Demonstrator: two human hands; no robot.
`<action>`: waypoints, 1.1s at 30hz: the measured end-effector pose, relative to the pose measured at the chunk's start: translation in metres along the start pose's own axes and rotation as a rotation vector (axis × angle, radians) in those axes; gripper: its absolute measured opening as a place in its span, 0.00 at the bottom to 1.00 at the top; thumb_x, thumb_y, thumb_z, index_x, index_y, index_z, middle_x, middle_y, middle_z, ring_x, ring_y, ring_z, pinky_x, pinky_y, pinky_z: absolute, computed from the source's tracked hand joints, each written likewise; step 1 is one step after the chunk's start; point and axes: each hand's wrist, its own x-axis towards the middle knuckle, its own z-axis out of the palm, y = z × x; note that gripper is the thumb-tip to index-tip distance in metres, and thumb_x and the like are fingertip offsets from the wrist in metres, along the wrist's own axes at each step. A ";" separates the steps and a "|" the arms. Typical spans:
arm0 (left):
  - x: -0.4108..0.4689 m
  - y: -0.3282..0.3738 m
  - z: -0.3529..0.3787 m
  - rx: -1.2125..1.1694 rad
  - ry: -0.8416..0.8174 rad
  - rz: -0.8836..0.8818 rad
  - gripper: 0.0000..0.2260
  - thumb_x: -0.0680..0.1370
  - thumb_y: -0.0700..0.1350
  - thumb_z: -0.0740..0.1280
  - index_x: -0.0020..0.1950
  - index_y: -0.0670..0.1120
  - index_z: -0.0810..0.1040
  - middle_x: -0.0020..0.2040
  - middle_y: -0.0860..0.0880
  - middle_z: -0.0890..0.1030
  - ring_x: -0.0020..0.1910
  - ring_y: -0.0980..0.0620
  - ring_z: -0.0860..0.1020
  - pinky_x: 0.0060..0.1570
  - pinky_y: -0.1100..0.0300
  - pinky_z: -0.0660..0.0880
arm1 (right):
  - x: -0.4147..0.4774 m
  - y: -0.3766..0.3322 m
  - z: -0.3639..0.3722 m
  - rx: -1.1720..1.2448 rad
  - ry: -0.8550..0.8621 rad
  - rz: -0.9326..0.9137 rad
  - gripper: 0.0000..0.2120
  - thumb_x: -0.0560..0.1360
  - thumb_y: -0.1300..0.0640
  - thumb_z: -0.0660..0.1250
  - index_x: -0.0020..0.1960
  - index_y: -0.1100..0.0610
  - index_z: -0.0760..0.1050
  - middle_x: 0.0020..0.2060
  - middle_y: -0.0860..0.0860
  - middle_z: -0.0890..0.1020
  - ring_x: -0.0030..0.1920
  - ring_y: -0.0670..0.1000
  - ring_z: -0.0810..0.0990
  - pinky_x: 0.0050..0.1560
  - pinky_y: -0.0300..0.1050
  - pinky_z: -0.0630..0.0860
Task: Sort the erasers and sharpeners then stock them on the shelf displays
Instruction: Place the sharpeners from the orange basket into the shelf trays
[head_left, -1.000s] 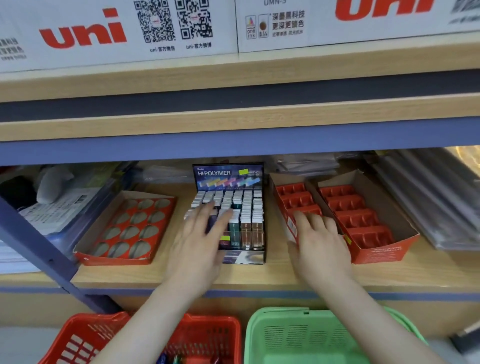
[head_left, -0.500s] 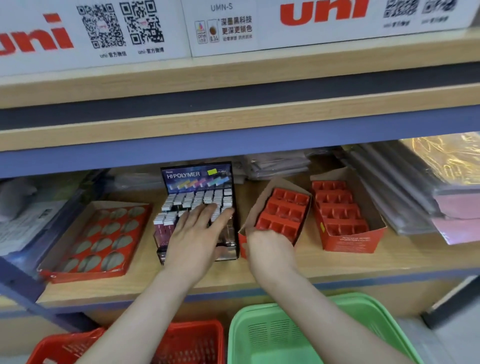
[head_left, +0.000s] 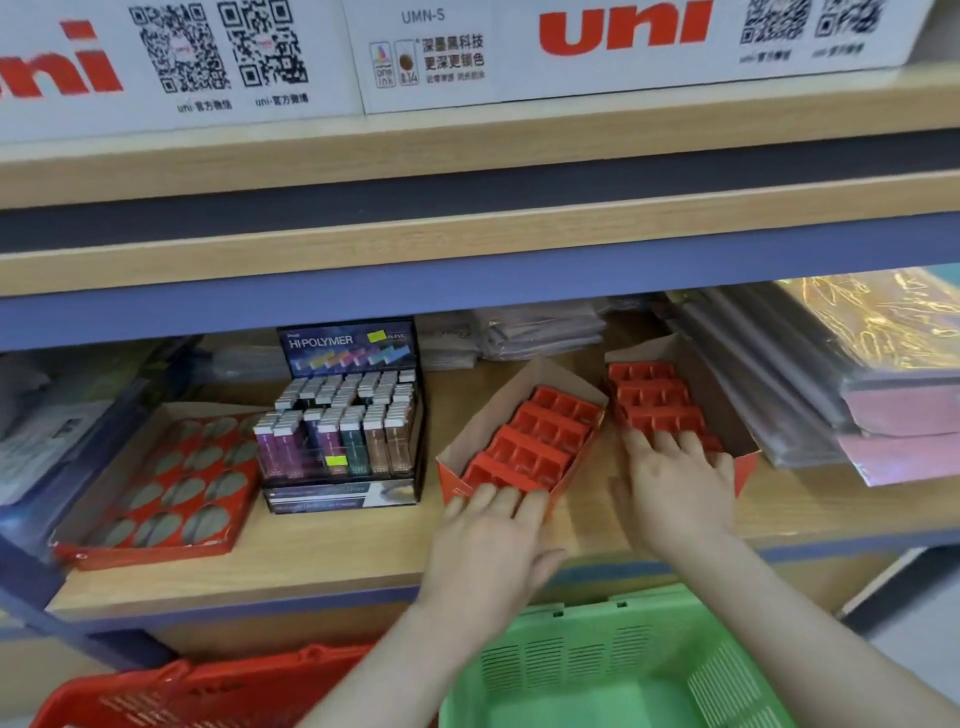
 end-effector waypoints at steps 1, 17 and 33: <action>0.005 0.003 0.004 -0.005 -0.043 -0.016 0.17 0.66 0.58 0.72 0.51 0.54 0.76 0.38 0.55 0.80 0.41 0.51 0.78 0.34 0.56 0.76 | 0.001 0.005 0.005 -0.024 0.021 -0.014 0.14 0.77 0.51 0.58 0.62 0.47 0.71 0.57 0.45 0.78 0.60 0.52 0.71 0.52 0.52 0.61; 0.011 -0.067 -0.008 0.168 -0.168 -0.315 0.22 0.71 0.33 0.61 0.62 0.53 0.70 0.52 0.50 0.80 0.50 0.46 0.80 0.42 0.53 0.75 | 0.016 0.074 -0.011 -0.035 -0.072 -0.127 0.24 0.72 0.59 0.63 0.66 0.42 0.70 0.52 0.49 0.82 0.56 0.54 0.77 0.48 0.45 0.72; -0.018 -0.056 -0.005 0.241 -0.038 -0.221 0.08 0.66 0.44 0.77 0.36 0.49 0.78 0.30 0.50 0.79 0.31 0.46 0.79 0.24 0.60 0.70 | 0.004 0.029 0.001 0.037 0.033 -0.228 0.16 0.71 0.64 0.62 0.58 0.54 0.75 0.47 0.53 0.83 0.51 0.56 0.78 0.44 0.47 0.74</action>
